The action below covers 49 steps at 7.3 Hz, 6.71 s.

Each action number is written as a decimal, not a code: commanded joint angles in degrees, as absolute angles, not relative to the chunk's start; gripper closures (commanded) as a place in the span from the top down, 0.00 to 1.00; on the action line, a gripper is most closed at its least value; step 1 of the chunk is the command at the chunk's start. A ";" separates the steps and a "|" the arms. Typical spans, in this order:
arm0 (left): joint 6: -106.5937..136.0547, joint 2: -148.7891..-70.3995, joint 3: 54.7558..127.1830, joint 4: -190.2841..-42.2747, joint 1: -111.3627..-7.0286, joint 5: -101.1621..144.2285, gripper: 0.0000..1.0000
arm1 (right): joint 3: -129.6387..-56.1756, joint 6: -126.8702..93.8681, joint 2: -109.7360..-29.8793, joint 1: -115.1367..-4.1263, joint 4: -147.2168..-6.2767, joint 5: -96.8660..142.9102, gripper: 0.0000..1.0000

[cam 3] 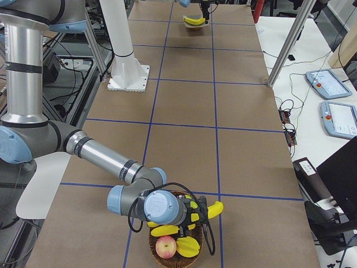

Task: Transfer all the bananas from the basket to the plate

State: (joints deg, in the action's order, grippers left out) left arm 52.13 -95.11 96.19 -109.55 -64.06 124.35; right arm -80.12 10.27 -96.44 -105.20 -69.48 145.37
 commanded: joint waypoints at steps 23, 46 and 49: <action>111.88 -133.33 86.83 -126.48 -45.09 129.46 0.99 | -107.49 -82.18 -59.50 -27.09 -62.31 97.93 0.00; 76.65 -108.44 105.42 -106.59 -47.55 129.48 0.00 | -117.16 -79.19 -68.98 -30.23 -71.10 95.19 1.00; 50.52 -100.56 114.76 -82.60 -47.28 115.87 0.00 | -116.55 -79.10 -69.26 -31.90 -71.10 95.27 1.00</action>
State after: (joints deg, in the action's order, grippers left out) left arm 60.90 -102.90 111.20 -92.59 -47.20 120.87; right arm -116.85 -79.14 -69.20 -31.08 -71.11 95.20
